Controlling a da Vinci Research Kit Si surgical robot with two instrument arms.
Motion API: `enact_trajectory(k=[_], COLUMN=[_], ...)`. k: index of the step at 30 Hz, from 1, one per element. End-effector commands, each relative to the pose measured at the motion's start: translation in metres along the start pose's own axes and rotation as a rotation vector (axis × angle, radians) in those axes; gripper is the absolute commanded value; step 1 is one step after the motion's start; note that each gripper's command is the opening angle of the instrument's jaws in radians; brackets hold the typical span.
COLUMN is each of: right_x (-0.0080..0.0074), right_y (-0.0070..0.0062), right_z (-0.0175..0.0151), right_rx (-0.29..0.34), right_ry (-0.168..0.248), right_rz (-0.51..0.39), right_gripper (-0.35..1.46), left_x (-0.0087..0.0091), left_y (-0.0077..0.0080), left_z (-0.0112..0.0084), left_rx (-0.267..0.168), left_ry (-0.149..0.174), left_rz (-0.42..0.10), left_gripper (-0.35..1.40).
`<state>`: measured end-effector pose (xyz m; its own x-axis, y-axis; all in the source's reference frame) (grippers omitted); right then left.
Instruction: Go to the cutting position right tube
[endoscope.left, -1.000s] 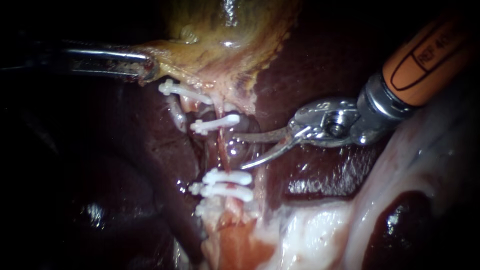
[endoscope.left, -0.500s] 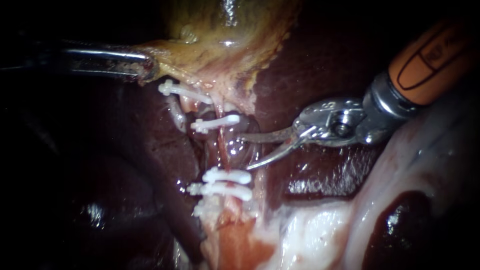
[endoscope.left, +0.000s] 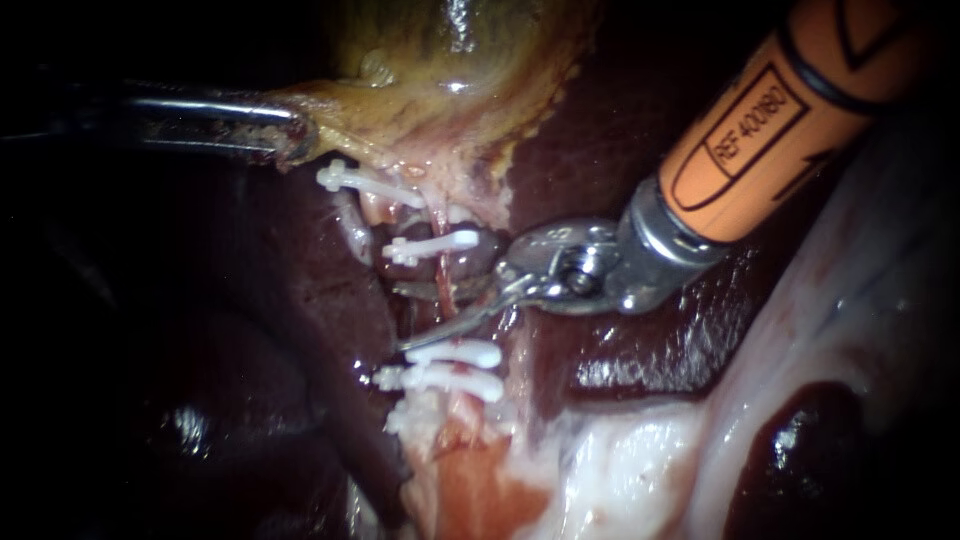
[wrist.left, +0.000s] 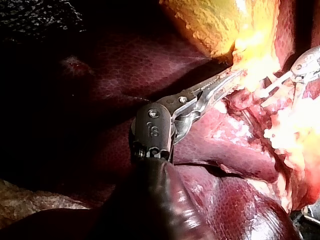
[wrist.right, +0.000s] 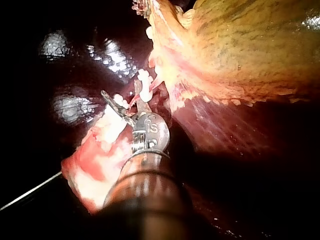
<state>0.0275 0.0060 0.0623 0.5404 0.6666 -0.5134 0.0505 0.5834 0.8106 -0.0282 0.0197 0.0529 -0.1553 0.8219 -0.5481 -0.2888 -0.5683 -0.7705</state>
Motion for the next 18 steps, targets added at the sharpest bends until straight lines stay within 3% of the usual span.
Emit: enact_trajectory(k=[1,18], right_x=[0.0002,0.0007], right_y=[0.0000,0.0000], right_z=[0.0002,0.0008], right_rx=[0.003,0.002], right_ry=[0.006,0.010], right_rz=[-0.001,0.001], right_gripper=[1.36,1.43], left_x=[0.0000,-0.0001], left_y=[0.0000,0.0000], left_z=[0.0000,0.0001], left_rx=[0.001,0.001], left_ry=[0.000,0.000], left_rz=[0.000,0.000], left_gripper=[-0.35,-0.35])
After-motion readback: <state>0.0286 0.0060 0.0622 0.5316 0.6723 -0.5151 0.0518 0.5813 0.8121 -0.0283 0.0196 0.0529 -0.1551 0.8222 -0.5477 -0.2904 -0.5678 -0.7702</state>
